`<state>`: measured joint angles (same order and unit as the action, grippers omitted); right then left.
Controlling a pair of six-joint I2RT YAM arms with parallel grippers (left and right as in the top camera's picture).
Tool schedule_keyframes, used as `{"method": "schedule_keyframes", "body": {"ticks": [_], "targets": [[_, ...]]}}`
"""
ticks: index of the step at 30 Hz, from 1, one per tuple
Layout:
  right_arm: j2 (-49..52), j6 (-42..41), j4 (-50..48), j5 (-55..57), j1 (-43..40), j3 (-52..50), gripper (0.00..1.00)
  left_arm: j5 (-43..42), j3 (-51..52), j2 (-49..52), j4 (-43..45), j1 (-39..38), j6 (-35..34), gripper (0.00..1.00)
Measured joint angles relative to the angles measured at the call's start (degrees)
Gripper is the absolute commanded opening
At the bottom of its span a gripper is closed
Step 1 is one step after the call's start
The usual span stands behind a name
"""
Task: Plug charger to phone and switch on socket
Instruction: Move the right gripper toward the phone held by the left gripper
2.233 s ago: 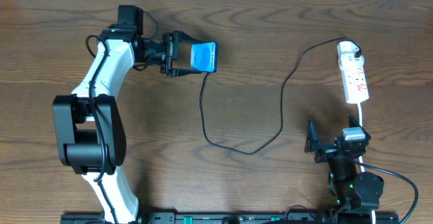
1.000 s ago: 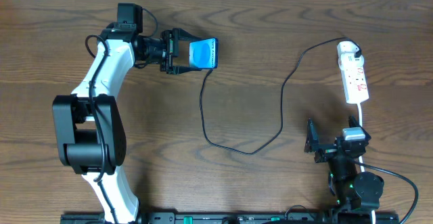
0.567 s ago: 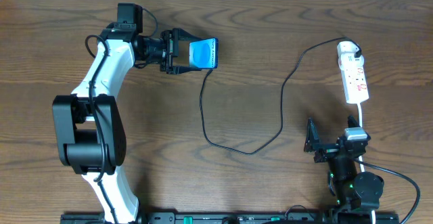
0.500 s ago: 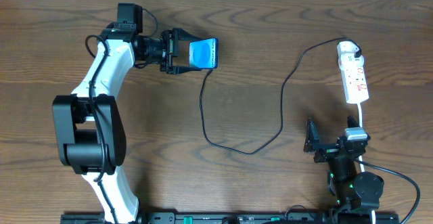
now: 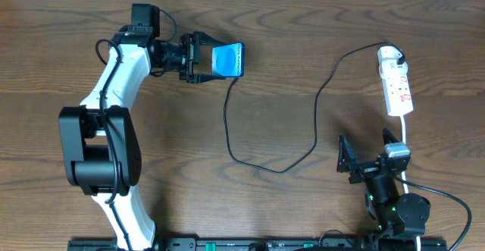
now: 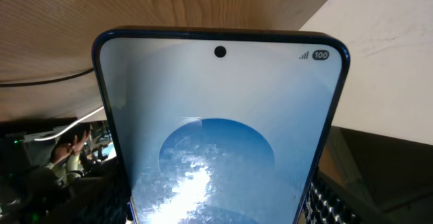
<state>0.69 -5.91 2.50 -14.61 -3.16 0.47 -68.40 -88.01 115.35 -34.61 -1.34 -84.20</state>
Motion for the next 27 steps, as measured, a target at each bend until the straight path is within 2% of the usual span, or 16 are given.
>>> {"method": "schedule_keyframes", "body": {"ticks": [9, 13, 22, 27], "targets": [[0.0, -0.2, 0.0, -1.6, 0.0, 0.0, 0.99, 0.0, 0.0, 0.0, 0.0, 0.0, 0.0, 0.58], [0.5, -2.3, -0.1, -1.7, 0.0, 0.0, 0.99, 0.6, 0.0, 0.0, 0.0, 0.0, 0.6, 0.55], [5.8, -6.7, -0.2, -2.4, 0.0, 0.5, 0.99, 6.2, 0.0, 0.0, 0.0, -0.2, 7.0, 0.55], [11.8, -7.3, -0.4, -2.5, 0.0, 4.3, 0.99, 11.0, 0.0, 0.0, 0.0, -0.3, 12.2, 0.55]]}}
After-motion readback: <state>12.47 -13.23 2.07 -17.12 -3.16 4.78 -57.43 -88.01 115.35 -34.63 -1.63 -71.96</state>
